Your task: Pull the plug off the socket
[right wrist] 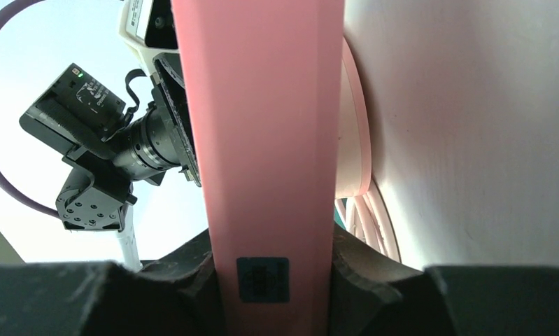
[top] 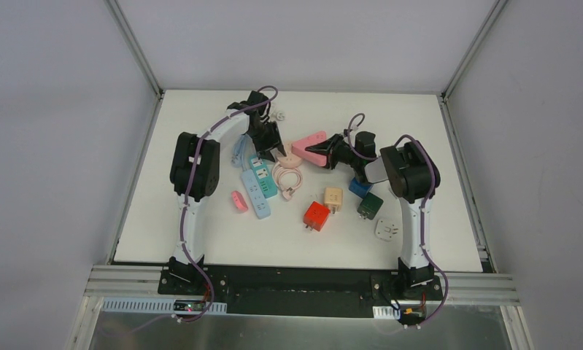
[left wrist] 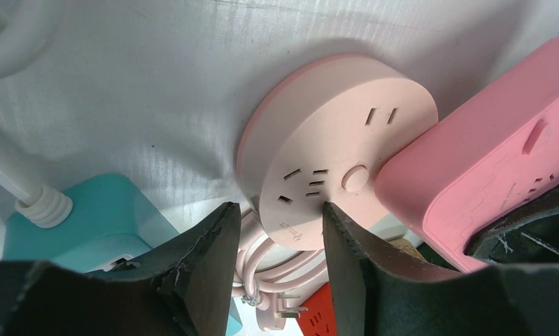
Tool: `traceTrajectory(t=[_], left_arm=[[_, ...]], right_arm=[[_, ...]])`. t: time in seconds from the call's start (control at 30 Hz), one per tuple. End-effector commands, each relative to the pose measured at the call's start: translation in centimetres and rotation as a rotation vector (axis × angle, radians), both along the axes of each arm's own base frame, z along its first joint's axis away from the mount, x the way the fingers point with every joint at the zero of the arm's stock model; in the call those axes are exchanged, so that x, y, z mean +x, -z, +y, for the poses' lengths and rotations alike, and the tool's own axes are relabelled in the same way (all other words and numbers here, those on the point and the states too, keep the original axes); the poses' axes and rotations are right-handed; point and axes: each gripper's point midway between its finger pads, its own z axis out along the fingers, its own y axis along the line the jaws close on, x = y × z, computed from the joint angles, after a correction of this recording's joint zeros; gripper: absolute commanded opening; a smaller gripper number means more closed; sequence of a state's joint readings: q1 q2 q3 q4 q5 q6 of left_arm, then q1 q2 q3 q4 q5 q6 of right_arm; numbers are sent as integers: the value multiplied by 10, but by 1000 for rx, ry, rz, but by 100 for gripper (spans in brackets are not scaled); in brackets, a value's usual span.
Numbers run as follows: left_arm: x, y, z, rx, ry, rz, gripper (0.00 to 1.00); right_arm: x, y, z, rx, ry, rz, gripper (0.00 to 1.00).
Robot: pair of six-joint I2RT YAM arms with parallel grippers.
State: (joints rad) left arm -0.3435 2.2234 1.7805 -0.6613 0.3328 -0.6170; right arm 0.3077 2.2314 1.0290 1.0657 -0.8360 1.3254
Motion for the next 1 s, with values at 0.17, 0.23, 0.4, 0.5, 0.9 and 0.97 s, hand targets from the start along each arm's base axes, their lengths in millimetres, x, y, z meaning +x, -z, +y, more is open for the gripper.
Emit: traceTrajectory(t=[0.17,0.23,0.4,0.5,0.9,0.97], left_arm=[[-31,24,18,176,41,97,44],[-32,25,18,178,39,109,44],[-34,25,18,185,37,128,42],[-34,25,18,184,39,137,42],[-33,23,16,182,42,158,42],[-33,23,17,181,40,159,42]], right_arm=[[-16,-13,8,-36,-83,-149,0],[-22,-1,10,-96,-111,-185,0],[-27,3,6,-139,-97,-254,0],[-21,1,5,-147,-72,-217,0],[9,-16,9,18,57,186,0],[8,-16,9,25,56,203,0]])
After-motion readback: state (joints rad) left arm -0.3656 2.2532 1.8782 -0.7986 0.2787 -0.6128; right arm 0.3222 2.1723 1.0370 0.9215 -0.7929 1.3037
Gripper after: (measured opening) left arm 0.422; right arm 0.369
